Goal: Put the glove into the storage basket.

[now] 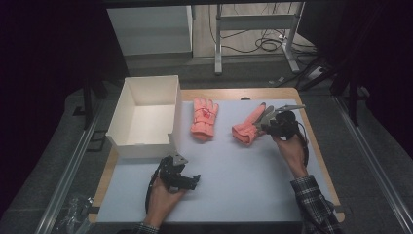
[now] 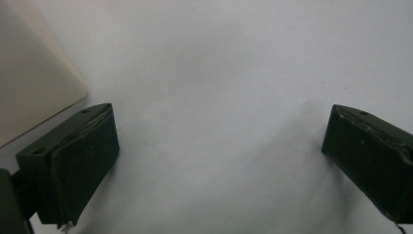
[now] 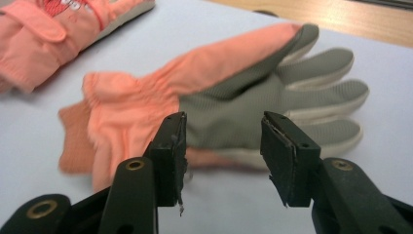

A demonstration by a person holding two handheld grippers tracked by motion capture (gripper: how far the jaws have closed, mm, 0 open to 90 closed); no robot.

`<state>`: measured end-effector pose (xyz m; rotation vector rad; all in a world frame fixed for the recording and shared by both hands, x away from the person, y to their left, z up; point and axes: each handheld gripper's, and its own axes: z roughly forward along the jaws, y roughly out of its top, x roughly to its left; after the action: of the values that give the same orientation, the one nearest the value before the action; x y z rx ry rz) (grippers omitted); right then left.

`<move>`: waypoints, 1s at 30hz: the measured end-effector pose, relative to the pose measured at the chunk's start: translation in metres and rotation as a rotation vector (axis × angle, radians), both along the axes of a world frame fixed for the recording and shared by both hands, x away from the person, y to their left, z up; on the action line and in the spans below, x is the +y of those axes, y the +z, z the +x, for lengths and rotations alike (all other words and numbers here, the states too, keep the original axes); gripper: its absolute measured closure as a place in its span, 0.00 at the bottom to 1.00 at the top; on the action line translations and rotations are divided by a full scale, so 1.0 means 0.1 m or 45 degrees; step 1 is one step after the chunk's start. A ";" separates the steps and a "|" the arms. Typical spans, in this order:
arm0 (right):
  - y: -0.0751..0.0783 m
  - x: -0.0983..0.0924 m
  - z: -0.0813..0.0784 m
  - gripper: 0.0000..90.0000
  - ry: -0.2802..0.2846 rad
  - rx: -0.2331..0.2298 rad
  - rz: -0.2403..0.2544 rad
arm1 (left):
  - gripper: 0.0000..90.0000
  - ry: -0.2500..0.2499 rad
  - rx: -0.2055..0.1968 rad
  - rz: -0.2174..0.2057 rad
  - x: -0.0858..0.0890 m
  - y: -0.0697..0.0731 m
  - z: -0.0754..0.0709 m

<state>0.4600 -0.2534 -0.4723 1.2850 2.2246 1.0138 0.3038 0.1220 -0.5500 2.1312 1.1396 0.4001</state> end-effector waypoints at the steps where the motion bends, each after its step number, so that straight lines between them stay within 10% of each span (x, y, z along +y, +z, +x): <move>1: 0.00 0.02 0.03 0.58 -0.008 0.000 0.000 | 0.00 0.000 0.000 0.000 0.00 0.00 0.00; 13: -0.21 0.18 0.37 0.49 -0.090 0.070 -0.089 | 0.00 -0.001 0.000 0.000 0.00 0.00 0.00; 23: -0.33 0.30 0.37 0.90 -0.133 0.073 -0.166 | 0.00 0.000 0.000 0.000 0.00 0.00 0.00; 30: -0.29 0.23 0.37 0.96 -0.116 0.075 -0.125 | 0.00 0.002 0.002 -0.003 0.00 0.00 0.00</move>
<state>0.4969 -0.2300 -0.5016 1.3760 2.2076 0.8331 0.3037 0.1217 -0.5500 2.1292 1.1423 0.3979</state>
